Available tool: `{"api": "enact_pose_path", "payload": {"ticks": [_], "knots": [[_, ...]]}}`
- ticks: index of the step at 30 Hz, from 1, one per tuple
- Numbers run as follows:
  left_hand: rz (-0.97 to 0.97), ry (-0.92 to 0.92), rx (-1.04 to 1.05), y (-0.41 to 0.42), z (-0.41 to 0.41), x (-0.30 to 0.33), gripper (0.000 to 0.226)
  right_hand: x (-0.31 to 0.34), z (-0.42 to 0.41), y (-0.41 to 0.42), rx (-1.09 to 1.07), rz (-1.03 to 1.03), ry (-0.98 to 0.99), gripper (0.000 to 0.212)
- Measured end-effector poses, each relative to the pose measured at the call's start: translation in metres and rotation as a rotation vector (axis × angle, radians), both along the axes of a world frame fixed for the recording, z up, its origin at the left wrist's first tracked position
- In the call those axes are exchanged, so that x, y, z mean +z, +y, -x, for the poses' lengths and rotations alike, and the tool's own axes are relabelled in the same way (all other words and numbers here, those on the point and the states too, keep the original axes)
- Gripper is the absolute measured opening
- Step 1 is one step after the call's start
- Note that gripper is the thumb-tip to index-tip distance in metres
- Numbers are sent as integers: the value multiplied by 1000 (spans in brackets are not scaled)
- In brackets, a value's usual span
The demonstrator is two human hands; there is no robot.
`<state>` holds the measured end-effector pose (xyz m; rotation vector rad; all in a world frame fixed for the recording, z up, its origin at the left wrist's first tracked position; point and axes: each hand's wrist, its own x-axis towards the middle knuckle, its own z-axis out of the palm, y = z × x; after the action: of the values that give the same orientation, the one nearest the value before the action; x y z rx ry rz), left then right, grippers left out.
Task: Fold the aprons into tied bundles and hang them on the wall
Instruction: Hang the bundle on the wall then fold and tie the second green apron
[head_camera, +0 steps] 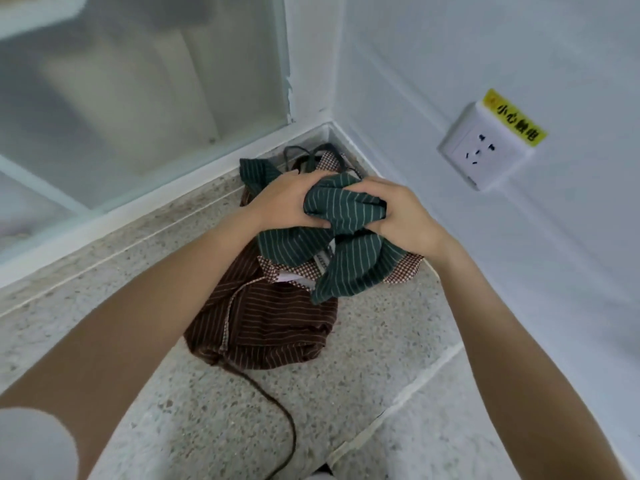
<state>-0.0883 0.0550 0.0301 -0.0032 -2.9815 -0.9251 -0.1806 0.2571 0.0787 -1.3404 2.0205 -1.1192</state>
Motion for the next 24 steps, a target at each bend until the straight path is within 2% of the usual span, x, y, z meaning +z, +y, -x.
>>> {"api": "enact_pose_path", "payload": {"ticks": [3,8,11,15,17,21,24], "knots": [[-52,-4,113,0,-44,27,63,24,-23,6,1,-10,-101,49],[-64,-7,244,18,-128,68,54,53,-72,15,46,-78,-174,49],[-24,55,319,34,-199,99,46,66,-126,24,117,-88,-149,56],[33,26,353,58,-277,123,37,79,-201,36,210,-110,-251,57],[61,-2,346,69,-310,126,37,75,-236,41,163,-53,-155,48],[42,-74,311,100,-400,120,47,61,-322,55,142,-64,53,46],[-21,-137,260,120,-468,117,61,56,-382,72,203,-69,74,24]]}}
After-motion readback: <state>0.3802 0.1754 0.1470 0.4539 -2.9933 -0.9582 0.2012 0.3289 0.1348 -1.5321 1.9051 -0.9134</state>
